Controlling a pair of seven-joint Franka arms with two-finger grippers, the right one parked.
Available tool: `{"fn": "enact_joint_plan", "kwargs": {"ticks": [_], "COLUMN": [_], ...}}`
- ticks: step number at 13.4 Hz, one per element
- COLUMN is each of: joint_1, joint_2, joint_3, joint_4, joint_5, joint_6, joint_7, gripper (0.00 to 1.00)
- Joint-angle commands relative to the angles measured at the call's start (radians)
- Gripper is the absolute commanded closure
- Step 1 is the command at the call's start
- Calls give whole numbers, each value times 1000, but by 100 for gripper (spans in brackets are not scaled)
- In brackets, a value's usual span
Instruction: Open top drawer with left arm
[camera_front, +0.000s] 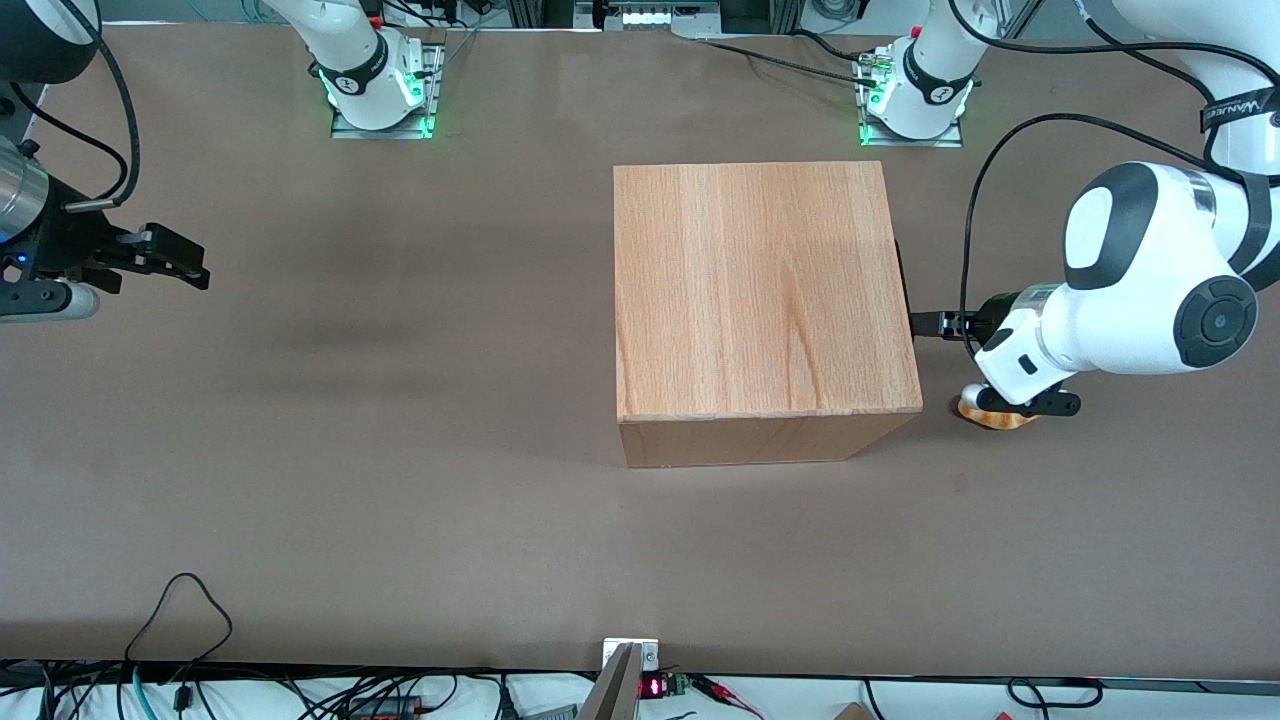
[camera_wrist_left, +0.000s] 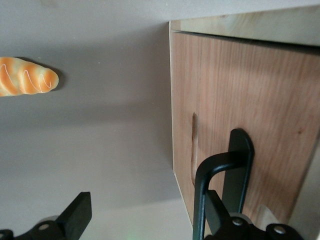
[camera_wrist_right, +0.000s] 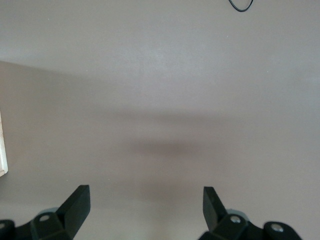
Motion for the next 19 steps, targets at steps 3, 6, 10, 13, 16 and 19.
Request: {"fn": "enact_joint_plan", "kwargs": {"ticks": [3,6,10,13,16,19], "joint_1": [-3,-2,0,23,49,51], "joint_2": [-29,-35,-52,-52,-50,-50], "joint_3": [-20,-28,-28,-26,-26,-26], "joint_4": [-55,-67,-81,-81,-81,-79], "joint_5": [-13,-16,-70,-116,-136,-139], "joint_6": [-3,-3,-12,-13,-15,-29], "joint_7": [3,-8,-11,-11,-6,-3], "gripper": [0,0,0,0,0,0]}}
